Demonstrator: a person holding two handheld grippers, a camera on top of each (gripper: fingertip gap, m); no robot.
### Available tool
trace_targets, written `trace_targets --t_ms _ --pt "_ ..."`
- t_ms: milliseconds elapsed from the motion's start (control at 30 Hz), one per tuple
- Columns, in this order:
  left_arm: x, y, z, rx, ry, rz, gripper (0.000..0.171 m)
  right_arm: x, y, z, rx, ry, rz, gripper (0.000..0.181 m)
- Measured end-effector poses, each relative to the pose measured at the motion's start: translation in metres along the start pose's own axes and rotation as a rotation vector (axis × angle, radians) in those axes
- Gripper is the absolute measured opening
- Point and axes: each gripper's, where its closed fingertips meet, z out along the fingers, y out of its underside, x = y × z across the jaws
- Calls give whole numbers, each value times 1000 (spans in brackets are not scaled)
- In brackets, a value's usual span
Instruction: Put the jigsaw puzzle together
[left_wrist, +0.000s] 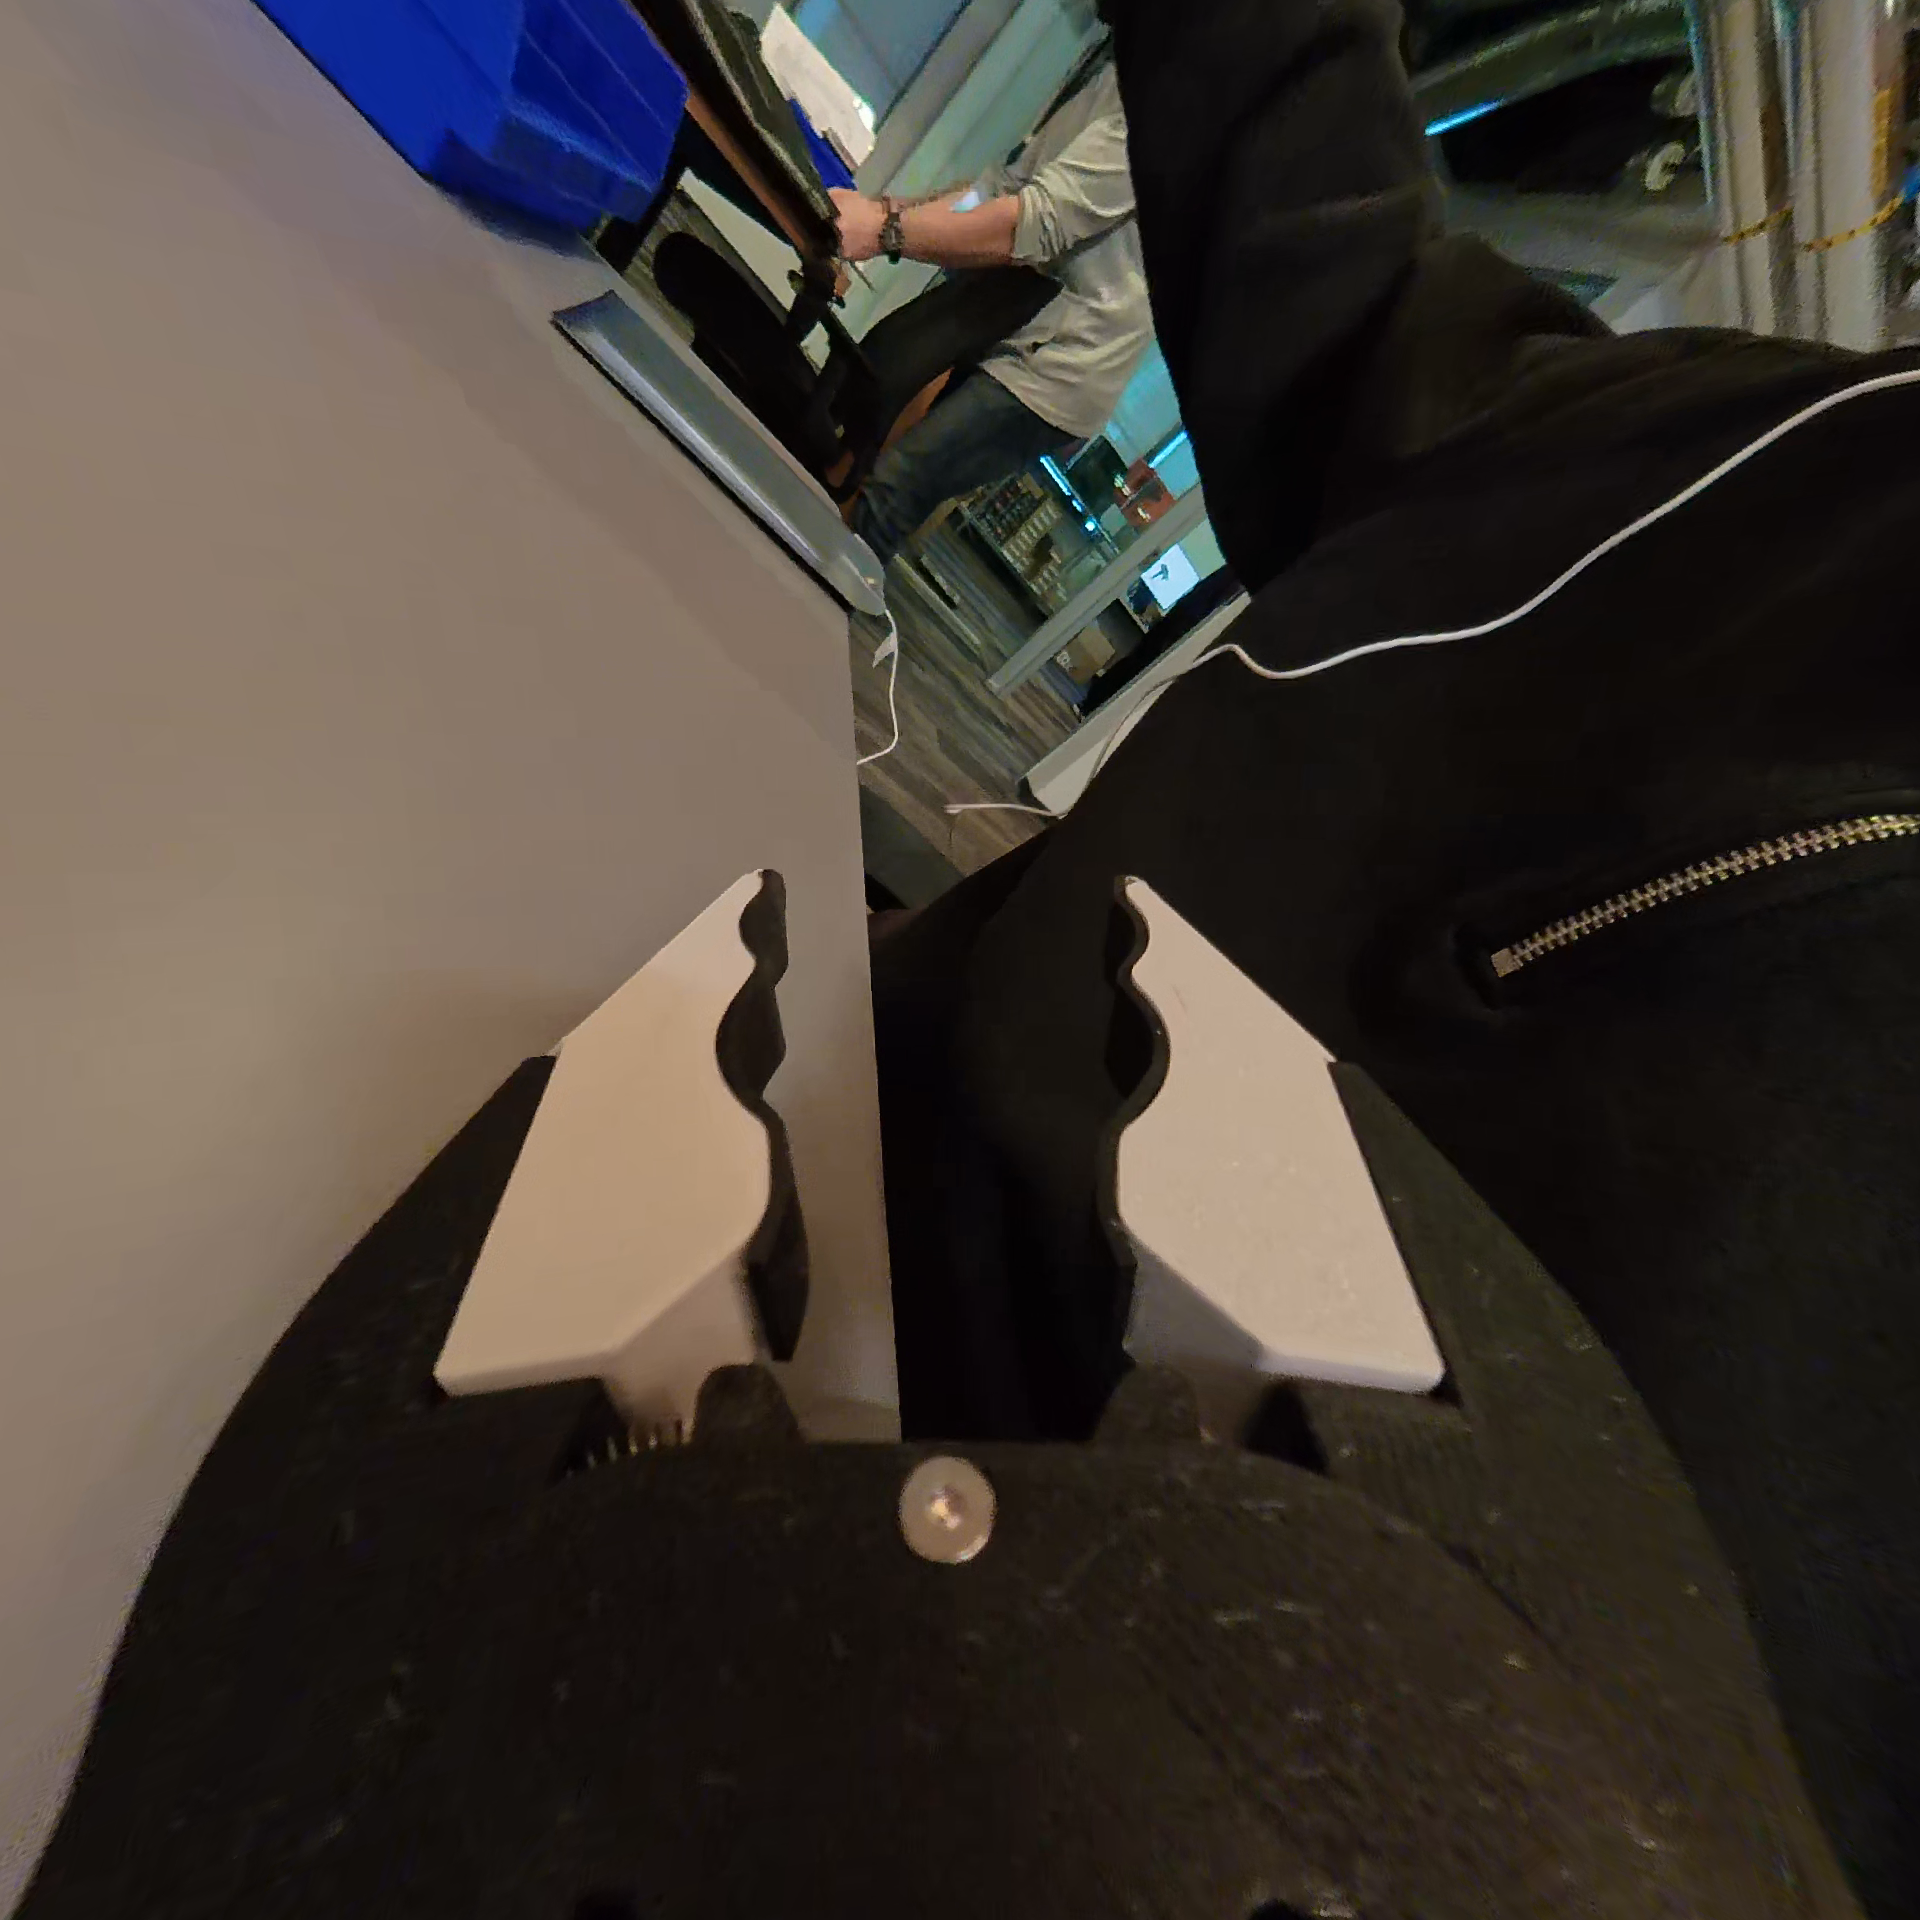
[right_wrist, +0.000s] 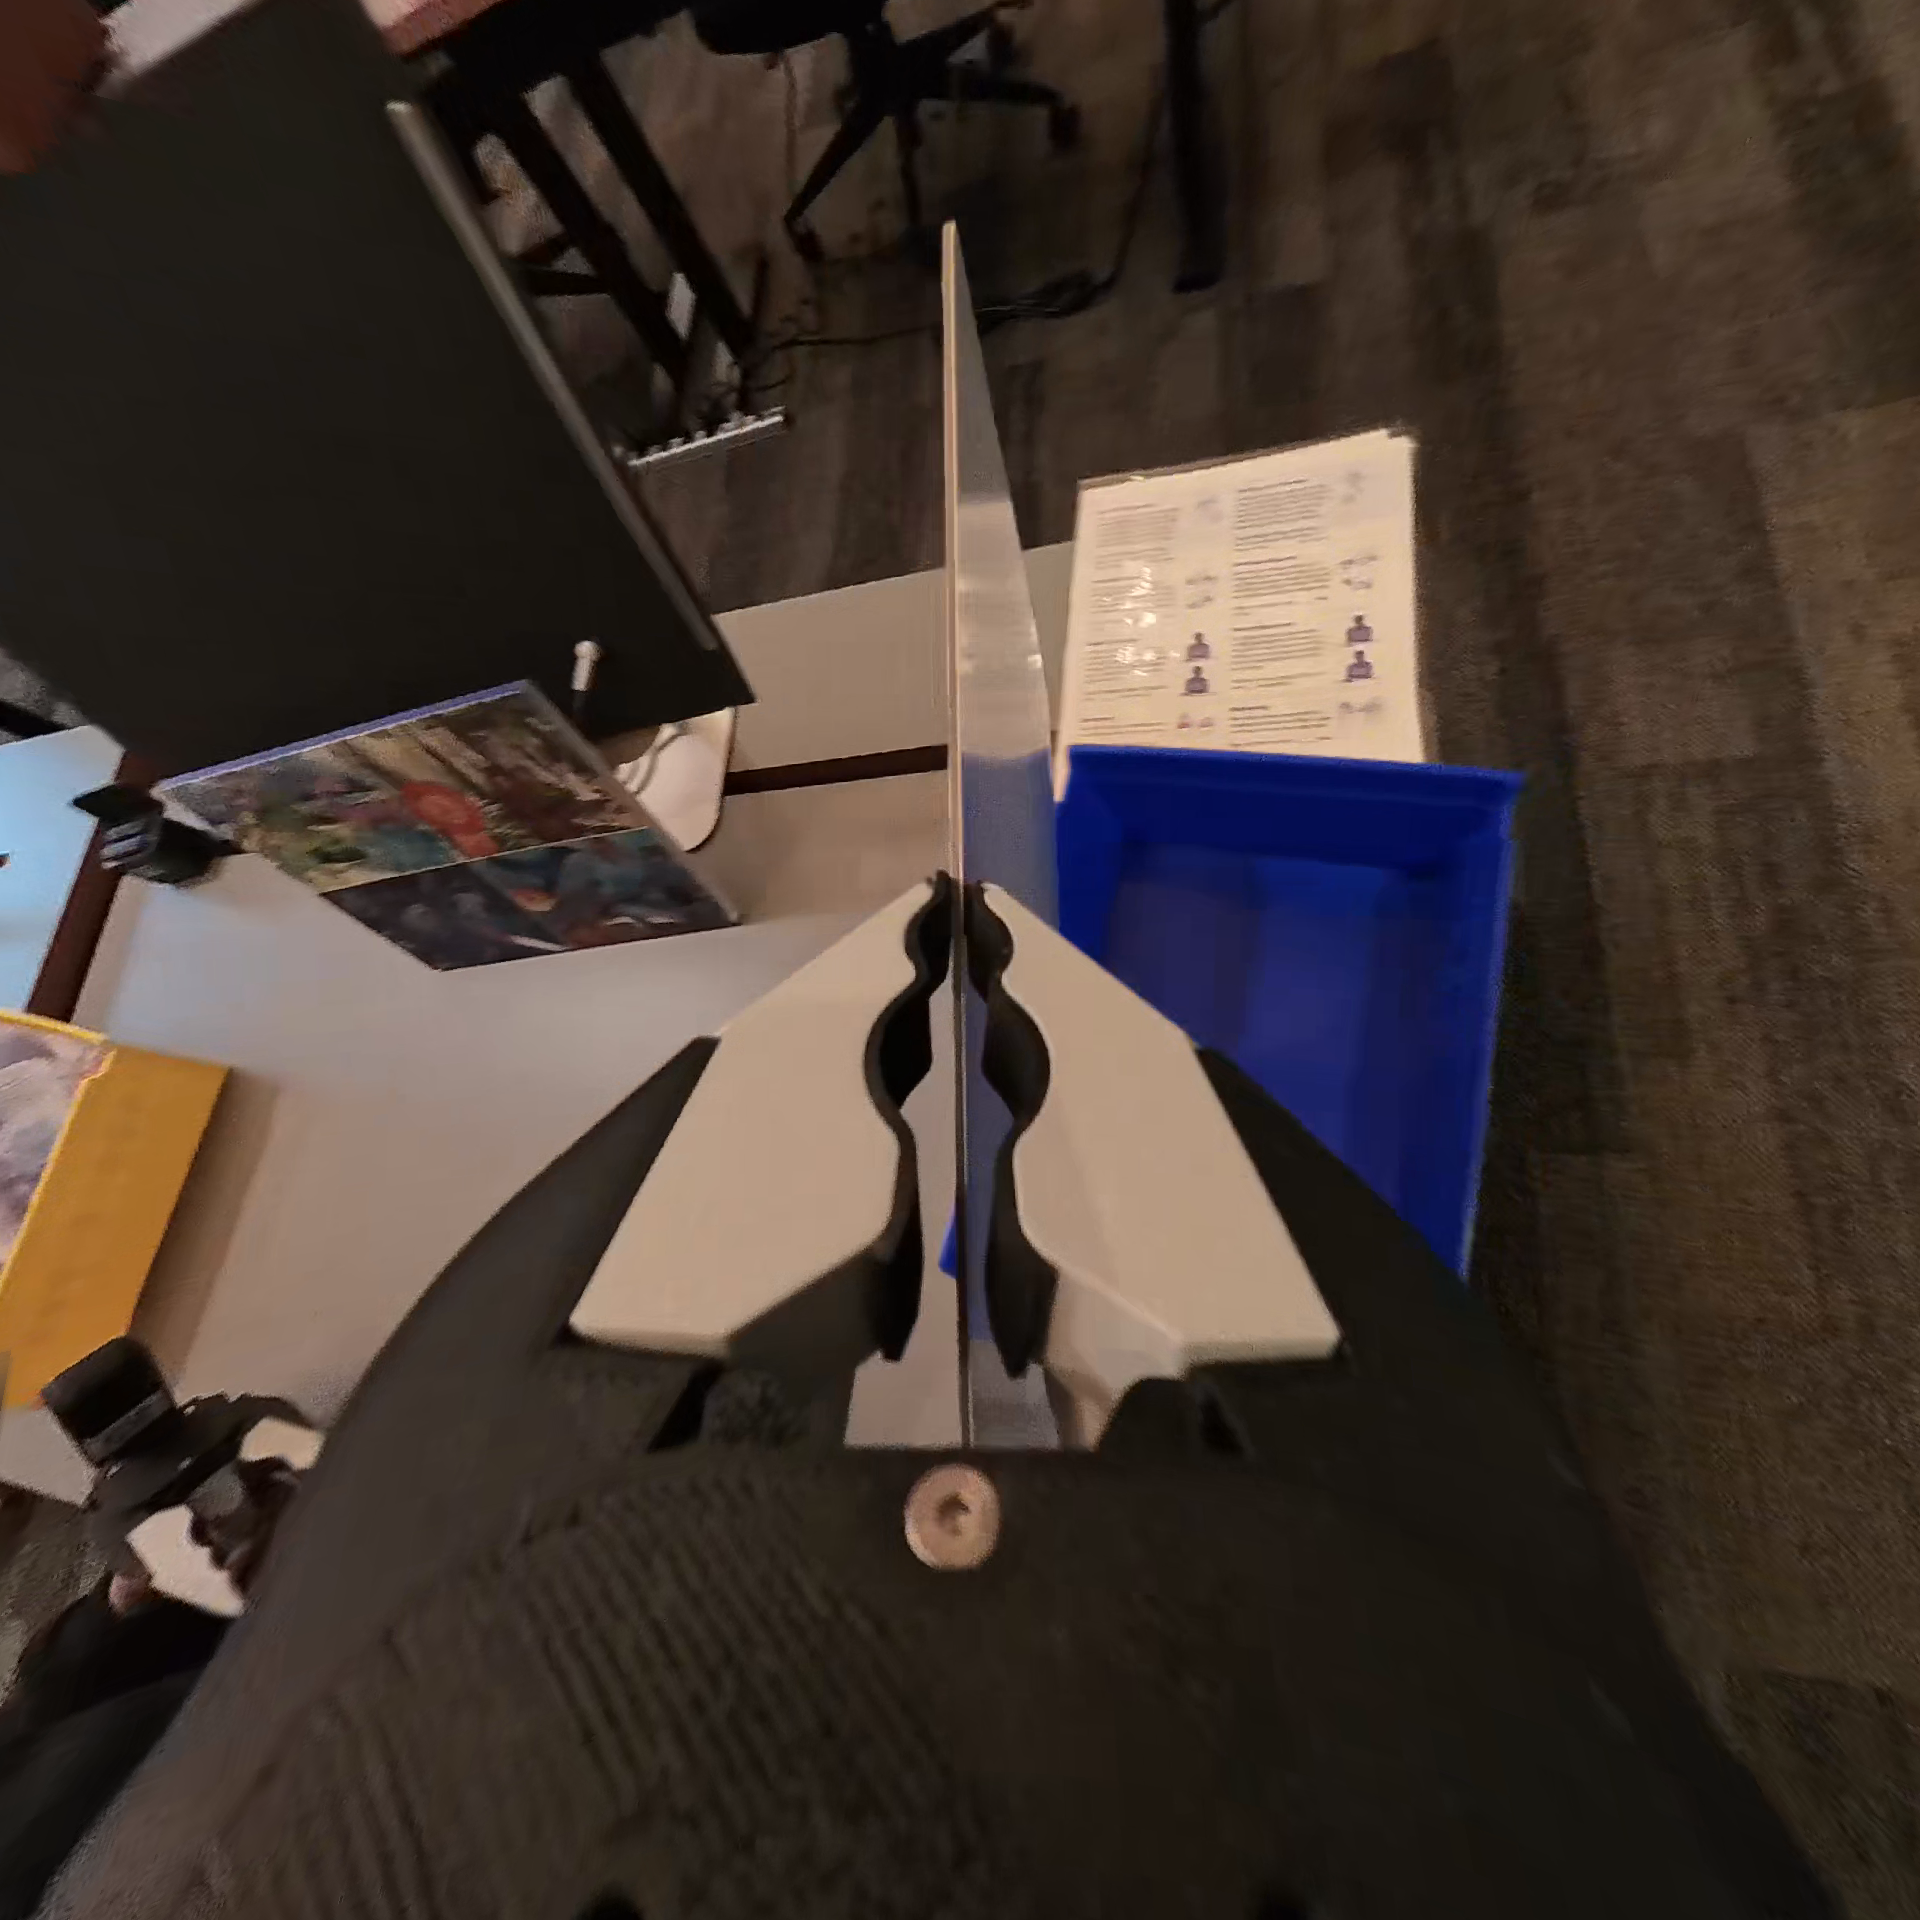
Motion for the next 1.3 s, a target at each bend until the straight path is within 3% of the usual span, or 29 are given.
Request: trace_targets --t_ms 200,333,567,1300 --pt "-5 -11 13 -8 29 -35 60 46 19 34 -47 65 52 1" --pt "-10 -15 18 -22 36 -44 60 66 25 34 -29 42 104 1" --pt "-17 -20 22 -31 55 -69 60 85 37 28 -31 45 103 1" --pt "-26 -22 30 -48 40 -76 60 146 48 59 -137 122 190 0"
